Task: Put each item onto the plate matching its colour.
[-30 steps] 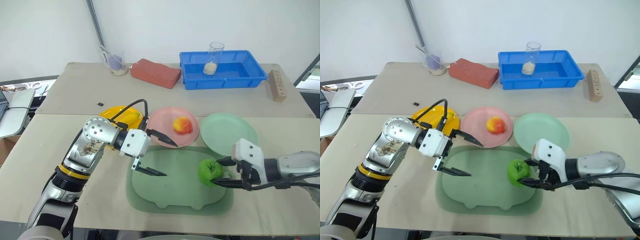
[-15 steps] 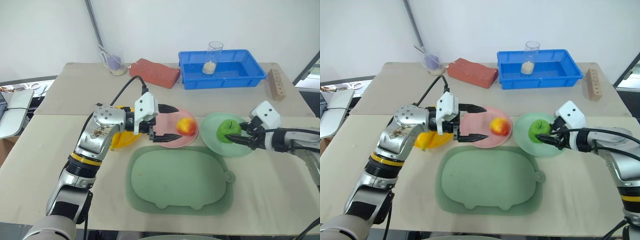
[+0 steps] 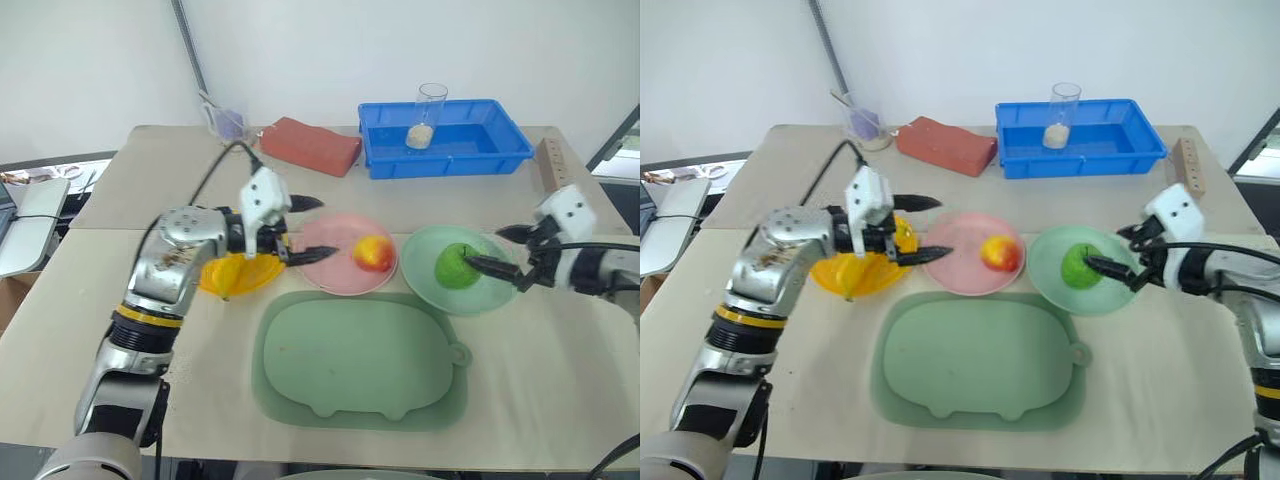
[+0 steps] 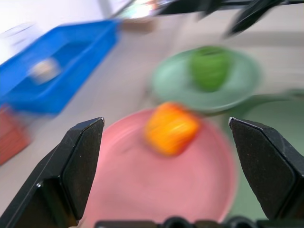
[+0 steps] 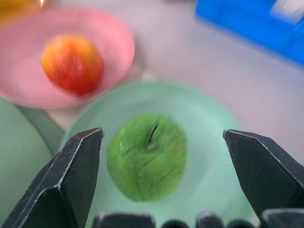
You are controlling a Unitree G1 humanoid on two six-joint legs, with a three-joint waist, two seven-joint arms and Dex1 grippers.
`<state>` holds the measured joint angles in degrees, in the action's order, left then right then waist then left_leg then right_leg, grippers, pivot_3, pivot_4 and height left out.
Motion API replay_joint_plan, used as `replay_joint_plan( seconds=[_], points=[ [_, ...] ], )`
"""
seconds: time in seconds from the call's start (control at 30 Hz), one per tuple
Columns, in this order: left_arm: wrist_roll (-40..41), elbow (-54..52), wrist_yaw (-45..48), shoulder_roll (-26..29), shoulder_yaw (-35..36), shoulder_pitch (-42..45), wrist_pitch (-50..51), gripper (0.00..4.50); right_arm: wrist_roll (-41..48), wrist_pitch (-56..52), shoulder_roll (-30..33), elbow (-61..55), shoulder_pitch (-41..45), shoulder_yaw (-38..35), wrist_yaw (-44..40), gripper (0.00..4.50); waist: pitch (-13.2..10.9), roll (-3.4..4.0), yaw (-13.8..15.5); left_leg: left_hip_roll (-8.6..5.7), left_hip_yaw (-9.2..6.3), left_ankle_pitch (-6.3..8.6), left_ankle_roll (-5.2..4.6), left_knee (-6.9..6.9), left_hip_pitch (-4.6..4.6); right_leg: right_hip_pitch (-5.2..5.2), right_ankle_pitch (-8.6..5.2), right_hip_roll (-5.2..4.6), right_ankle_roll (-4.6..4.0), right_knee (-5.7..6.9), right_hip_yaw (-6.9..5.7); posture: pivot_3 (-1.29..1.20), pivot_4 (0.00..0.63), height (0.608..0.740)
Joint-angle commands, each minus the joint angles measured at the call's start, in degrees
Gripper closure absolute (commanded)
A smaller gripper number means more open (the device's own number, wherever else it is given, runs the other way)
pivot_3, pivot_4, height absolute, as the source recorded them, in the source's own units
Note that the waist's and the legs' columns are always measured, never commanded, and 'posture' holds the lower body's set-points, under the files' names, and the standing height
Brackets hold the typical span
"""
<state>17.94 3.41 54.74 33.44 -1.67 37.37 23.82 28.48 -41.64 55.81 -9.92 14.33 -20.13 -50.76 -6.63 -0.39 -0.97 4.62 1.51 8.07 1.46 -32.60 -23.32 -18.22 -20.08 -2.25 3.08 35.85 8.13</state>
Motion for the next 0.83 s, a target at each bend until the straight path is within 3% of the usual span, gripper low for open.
replay_joint_plan(
  seconds=[0.03,0.17,0.47,0.6,0.83],
  points=[
    [0.4,4.5,-7.6,3.3,10.1,-0.8,1.3,0.0,-0.6,2.8,-0.1,1.6,-0.7,-7.7,3.1,0.03,0.0,0.0,-0.1,0.0,0.0,0.0,0.0,0.01,0.01,0.0,0.0,0.0,0.0,0.0,0.0,0.0,0.15,0.74],
    [-4.3,18.4,-23.0,6.7,20.6,-2.5,-8.0,0.0,-9.1,14.0,-6.9,10.8,-1.8,-9.7,15.7,0.03,0.0,-0.17,-0.1,0.02,0.0,0.0,0.01,0.03,0.18,-0.03,0.0,0.0,0.0,-0.01,-0.02,0.0,0.15,0.74],
    [-6.4,32.2,-37.3,5.3,27.5,-10.7,-19.4,0.0,-22.0,37.3,-15.7,32.9,1.5,-7.2,35.6,0.03,0.1,-0.01,0.4,-0.18,0.05,-0.11,0.21,0.35,0.33,-0.09,-0.01,-0.27,0.01,-0.04,-0.03,0.0,0.15,0.74],
    [-4.7,34.1,-41.9,2.9,30.2,-11.6,-19.7,0.0,-21.0,41.4,-19.4,38.3,4.3,-6.9,39.0,0.03,0.1,-0.17,0.1,-0.18,0.05,-0.16,0.29,0.51,0.4,-0.05,0.0,-0.26,0.0,-0.02,-0.03,0.0,0.15,0.74],
    [-3.8,32.9,-42.0,2.6,30.0,-12.4,-20.1,0.0,-21.3,43.4,-21.3,41.2,5.7,-6.0,42.4,0.03,0.1,-0.13,0.1,-0.18,0.05,-0.3,0.51,0.74,0.4,0.02,0.0,-0.25,0.0,0.02,-0.01,0.0,0.15,0.74]
  ],
)
